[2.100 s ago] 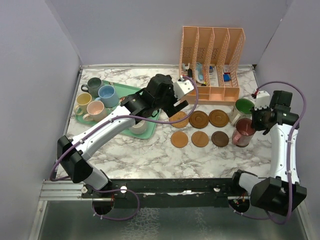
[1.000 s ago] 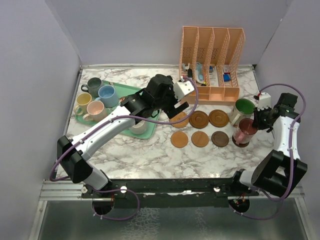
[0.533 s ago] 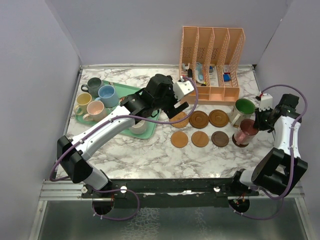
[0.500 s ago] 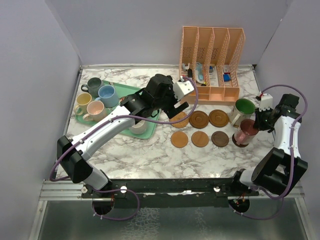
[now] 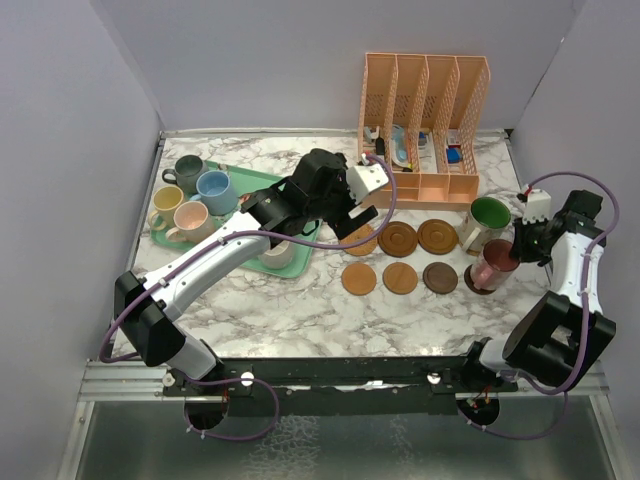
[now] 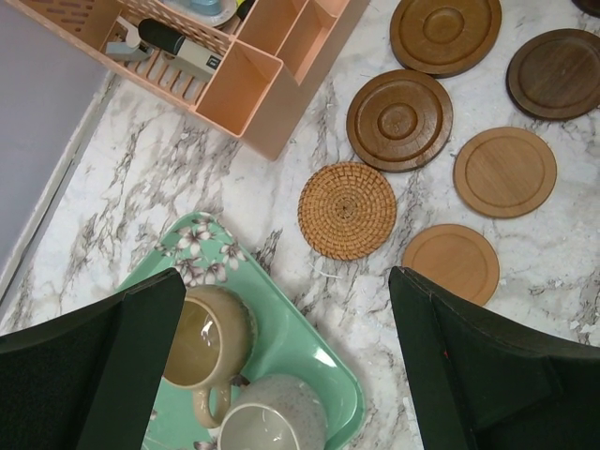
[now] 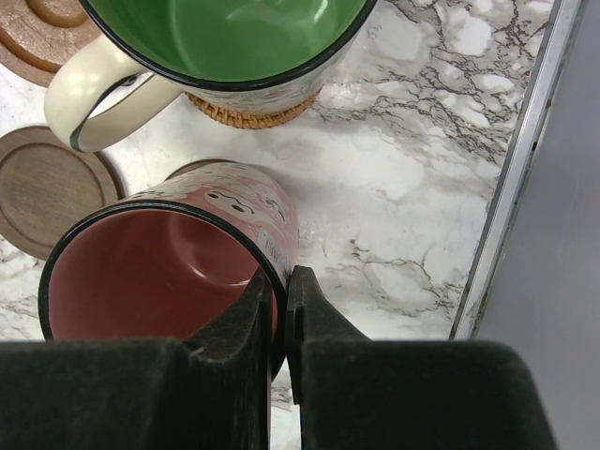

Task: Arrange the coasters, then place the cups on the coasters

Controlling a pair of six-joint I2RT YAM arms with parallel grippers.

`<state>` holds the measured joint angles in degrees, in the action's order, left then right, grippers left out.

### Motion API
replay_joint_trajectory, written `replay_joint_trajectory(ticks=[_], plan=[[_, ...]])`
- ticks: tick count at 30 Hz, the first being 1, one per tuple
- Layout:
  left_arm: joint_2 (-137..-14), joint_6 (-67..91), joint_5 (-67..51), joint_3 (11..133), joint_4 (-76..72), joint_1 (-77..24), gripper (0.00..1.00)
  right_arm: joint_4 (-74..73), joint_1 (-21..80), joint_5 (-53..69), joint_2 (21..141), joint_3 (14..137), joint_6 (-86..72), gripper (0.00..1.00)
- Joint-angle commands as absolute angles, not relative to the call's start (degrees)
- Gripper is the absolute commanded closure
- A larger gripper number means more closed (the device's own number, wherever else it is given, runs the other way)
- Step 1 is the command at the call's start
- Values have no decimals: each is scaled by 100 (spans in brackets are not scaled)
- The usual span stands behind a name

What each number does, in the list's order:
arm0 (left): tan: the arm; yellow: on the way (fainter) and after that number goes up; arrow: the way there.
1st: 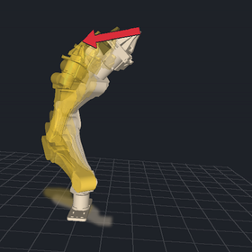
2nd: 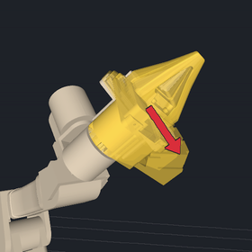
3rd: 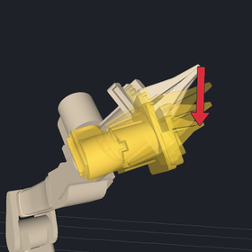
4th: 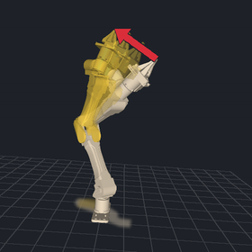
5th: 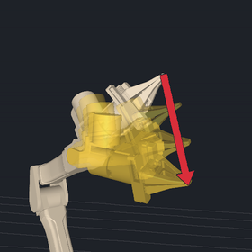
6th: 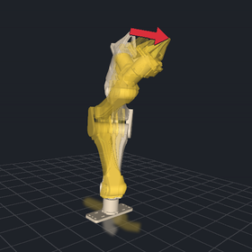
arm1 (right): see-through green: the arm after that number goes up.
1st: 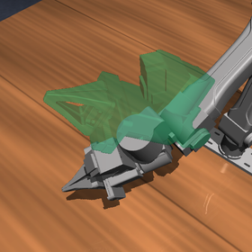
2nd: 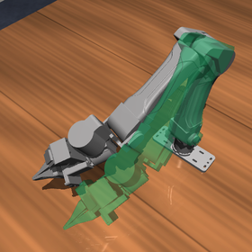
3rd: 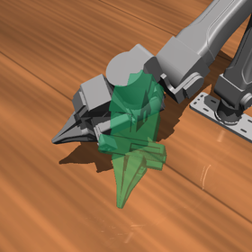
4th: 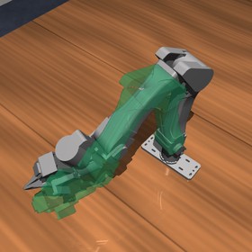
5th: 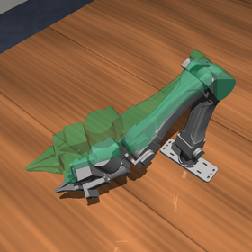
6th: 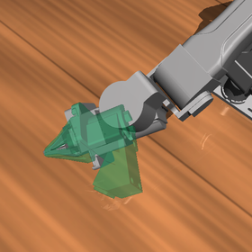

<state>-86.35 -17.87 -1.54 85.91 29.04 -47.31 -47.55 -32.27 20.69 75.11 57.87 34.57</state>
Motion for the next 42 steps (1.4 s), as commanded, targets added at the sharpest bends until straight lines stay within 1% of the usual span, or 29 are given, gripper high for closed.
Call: replay_joint_trajectory(ticks=[1, 12, 42], plan=[[-8532, -1770, -382, 8600, 2899, -4714, 5, -4416, -3321, 2472, 7480, 5770, 3322, 99], [-8526, -1789, -394, 8607, 2922, -4715, 5, -4582, -3348, 2665, 7469, 5823, 3426, 99], [-8525, -1804, -435, 8569, 2933, -4714, 5, -4568, -3345, 2676, 7543, 5679, 3612, 99]])
